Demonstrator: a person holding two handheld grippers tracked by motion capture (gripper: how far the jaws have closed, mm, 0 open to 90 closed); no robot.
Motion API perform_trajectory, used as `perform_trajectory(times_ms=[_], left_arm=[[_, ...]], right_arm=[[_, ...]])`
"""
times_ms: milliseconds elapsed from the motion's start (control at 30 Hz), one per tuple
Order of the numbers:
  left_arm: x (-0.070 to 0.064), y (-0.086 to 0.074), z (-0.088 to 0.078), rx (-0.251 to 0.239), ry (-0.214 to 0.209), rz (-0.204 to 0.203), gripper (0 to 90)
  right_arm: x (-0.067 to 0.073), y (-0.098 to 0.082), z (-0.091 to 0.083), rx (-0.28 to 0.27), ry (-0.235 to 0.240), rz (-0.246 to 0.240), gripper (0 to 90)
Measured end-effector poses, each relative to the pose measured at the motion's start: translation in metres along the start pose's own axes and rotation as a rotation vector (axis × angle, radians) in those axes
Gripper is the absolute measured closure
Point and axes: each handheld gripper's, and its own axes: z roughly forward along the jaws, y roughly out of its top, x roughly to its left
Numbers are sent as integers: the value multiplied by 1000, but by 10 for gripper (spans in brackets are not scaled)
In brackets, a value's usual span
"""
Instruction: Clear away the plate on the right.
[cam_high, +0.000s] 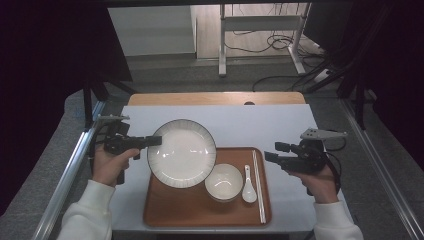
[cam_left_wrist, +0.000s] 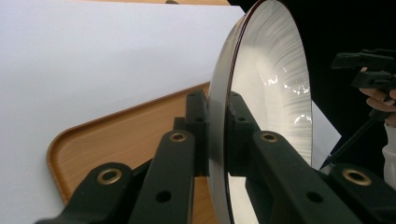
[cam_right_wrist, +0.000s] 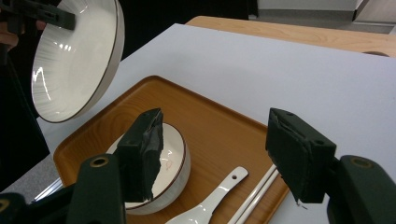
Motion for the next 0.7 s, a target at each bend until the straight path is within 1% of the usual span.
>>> perform_trajectory(times_ms=[333,433,533,700], left_arm=[[11,-7,-12,-5,22,-8,829],[14,-9,-12,-5,25,-17,829],[17,-11,-13,2,33,-13,828],[23,-16,-12,8,46,-24,826]], right_arm=[[-4,-3,1,15,-1,11,356],[-5,-4,1,21,-4,15,354],[-6,-5,2,23,-4,18,353],[-6,-6,4,37,1,21,348]])
